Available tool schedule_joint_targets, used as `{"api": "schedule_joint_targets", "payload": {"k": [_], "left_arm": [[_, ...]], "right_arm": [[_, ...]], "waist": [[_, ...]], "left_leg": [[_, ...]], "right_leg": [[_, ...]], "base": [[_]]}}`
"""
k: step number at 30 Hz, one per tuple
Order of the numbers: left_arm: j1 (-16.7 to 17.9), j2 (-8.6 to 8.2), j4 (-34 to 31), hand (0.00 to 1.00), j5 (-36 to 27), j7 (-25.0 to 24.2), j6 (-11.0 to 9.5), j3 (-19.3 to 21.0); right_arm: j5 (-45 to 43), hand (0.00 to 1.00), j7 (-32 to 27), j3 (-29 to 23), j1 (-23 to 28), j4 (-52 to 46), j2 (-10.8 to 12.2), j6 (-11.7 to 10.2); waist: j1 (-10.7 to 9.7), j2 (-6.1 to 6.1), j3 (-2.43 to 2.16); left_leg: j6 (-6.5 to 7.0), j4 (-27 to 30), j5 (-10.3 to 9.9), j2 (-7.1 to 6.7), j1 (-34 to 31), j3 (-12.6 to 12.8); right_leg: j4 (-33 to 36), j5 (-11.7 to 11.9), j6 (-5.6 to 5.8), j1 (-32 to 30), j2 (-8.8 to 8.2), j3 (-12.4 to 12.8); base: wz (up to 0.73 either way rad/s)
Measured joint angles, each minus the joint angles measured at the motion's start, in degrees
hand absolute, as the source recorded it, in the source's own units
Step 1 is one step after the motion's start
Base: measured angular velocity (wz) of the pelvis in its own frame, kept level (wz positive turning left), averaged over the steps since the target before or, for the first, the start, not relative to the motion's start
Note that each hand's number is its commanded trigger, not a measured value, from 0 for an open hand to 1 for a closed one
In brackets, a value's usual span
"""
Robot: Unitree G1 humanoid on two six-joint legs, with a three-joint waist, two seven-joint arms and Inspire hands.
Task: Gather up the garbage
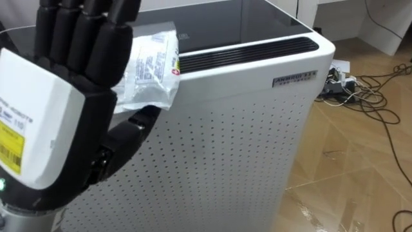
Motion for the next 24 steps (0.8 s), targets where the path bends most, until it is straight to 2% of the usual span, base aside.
{"api": "schedule_joint_targets", "payload": {"k": [3,7,8,9,10,17,22,24], "left_arm": [[0.0,0.0,0.0,0.0,0.0,0.0,0.0,0.0],[0.0,0.01,0.0,0.0,0.0,0.0,0.0,0.0],[0.0,0.01,0.0,0.74,0.0,0.0,0.0,0.0],[0.0,0.02,-0.1,0.93,0.0,0.0,0.0,0.1],[0.0,0.03,-0.1,1.0,0.0,0.0,0.0,0.2],[0.1,-0.02,0.4,1.0,0.0,-1.0,0.3,0.1],[1.4,0.01,2.1,1.0,0.1,-5.8,2.8,-0.9],[1.9,-0.16,2.6,1.0,0.0,-5.7,3.3,-1.6]], "right_arm": [[0.0,1.0,-0.3,0.0,0.1,0.0,0.0,0.0],[0.0,1.0,-0.3,0.0,0.3,0.0,0.0,0.0],[0.0,1.0,-0.3,0.0,0.3,0.0,0.0,0.0],[0.0,1.0,-0.3,0.0,0.3,0.0,0.0,0.0],[0.0,1.0,-0.3,0.0,0.3,0.0,0.0,0.0],[0.0,1.0,-0.1,0.1,0.3,0.0,0.0,0.0],[0.0,1.0,1.0,0.1,0.1,0.0,0.0,0.1],[0.0,1.0,1.3,0.1,0.1,0.0,0.0,0.1]], "waist": [[0.5,0.13,0.14],[1.0,0.24,0.06],[1.0,0.27,0.04],[1.1,0.33,0.01],[1.1,0.35,-0.01],[1.2,0.5,0.04],[1.1,0.84,0.2],[1.0,0.68,0.29]], "left_leg": [[0.0,0.0,0.0,0.0,0.0,0.0],[0.0,0.1,0.0,0.01,0.0,0.0],[0.0,0.1,0.0,0.0,0.0,0.0],[0.0,0.1,0.0,0.0,0.0,0.0],[0.0,0.1,0.0,0.0,0.0,0.0],[0.0,0.2,0.0,-0.07,-0.1,-0.5],[0.0,0.3,0.0,-0.07,-0.3,-0.5],[-0.02,0.2,0.0,-0.08,-0.3,-0.5]], "right_leg": [[0.0,0.0,0.0,0.0,-0.01,0.1],[0.0,0.0,0.0,0.0,-0.01,0.1],[0.0,0.0,0.0,0.0,-0.01,0.1],[0.0,0.0,0.0,0.0,-0.01,0.2],[0.0,0.0,0.0,0.0,-0.01,0.2],[0.0,0.0,0.0,0.2,-0.03,-0.2],[0.0,0.0,0.0,0.0,-0.03,-0.2],[0.0,0.0,0.0,0.0,-0.04,-0.2]], "base": [[0.0],[0.0],[0.0],[0.0],[0.0],[0.03],[0.0],[0.0]]}}
